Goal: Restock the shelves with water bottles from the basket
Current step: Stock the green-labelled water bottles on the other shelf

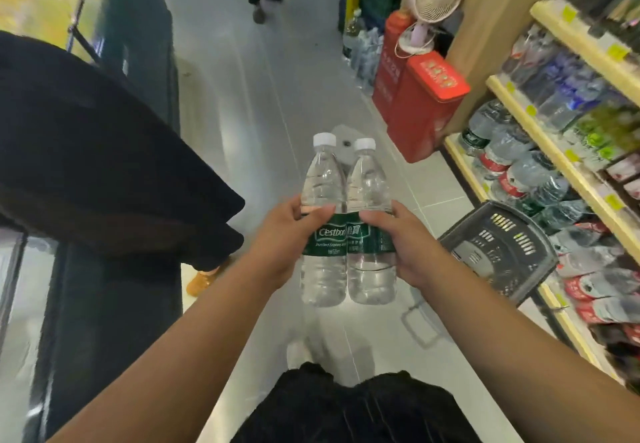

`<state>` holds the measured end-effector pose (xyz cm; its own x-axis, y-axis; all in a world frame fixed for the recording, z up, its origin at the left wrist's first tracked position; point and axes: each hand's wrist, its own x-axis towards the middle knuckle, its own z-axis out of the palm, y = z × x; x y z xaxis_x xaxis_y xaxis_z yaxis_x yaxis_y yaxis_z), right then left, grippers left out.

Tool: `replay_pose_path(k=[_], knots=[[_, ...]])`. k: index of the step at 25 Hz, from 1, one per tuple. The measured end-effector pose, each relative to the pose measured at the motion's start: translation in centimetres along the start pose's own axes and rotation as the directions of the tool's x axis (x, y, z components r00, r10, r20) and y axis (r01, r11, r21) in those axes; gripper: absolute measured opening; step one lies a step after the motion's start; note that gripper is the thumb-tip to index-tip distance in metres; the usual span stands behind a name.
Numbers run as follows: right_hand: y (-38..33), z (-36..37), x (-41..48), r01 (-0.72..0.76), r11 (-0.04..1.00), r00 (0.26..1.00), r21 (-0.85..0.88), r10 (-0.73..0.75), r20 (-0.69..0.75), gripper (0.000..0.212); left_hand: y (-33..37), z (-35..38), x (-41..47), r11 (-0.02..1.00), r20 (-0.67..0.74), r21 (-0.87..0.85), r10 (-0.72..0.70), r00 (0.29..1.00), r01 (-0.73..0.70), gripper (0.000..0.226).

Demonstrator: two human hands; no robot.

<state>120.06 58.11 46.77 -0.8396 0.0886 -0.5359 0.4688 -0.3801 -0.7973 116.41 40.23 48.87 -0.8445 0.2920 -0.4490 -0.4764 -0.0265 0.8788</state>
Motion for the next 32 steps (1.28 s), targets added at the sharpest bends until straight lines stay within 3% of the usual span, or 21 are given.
replay_pose_path(k=[8, 15, 18, 23, 29, 32], knots=[[-6.4, -3.1, 6.9, 0.116, 0.975, 0.962, 0.187, -0.063, -0.267, 0.022, 6.7, 5.1, 13.3, 0.995, 0.311, 0.079, -0.090, 0.946, 0.069, 0.023], [-13.7, -12.0, 15.0, 0.164, 0.962, 0.925, 0.218, -0.074, -0.372, 0.061, 10.0, 16.0, 25.6, 0.987, 0.438, 0.150, -0.113, 0.892, 0.051, 0.023], [-18.5, -16.2, 18.4, 0.181, 0.951, 0.932, 0.252, -0.084, -0.352, 0.052, 12.1, 20.7, 31.4, 0.985, 0.465, 0.158, -0.137, 0.875, 0.070, 0.025], [-26.3, -21.6, 23.5, 0.250, 0.934, 0.924, 0.256, -0.151, -0.351, 0.013, 16.4, 27.6, 39.8, 0.984, 0.492, 0.147, -0.158, 0.856, 0.097, 0.013], [-32.7, -26.7, 32.4, 0.227, 0.925, 0.902, 0.304, -0.082, -0.425, 0.024, 20.1, 33.5, 51.3, 0.972, 0.533, 0.199, -0.217, 0.818, 0.128, 0.025], [-35.4, -29.3, 37.1, 0.271, 0.927, 0.851, 0.261, -0.105, -0.515, 0.034, 21.7, 37.0, 57.7, 0.962, 0.567, 0.252, -0.233, 0.790, 0.103, 0.028]])
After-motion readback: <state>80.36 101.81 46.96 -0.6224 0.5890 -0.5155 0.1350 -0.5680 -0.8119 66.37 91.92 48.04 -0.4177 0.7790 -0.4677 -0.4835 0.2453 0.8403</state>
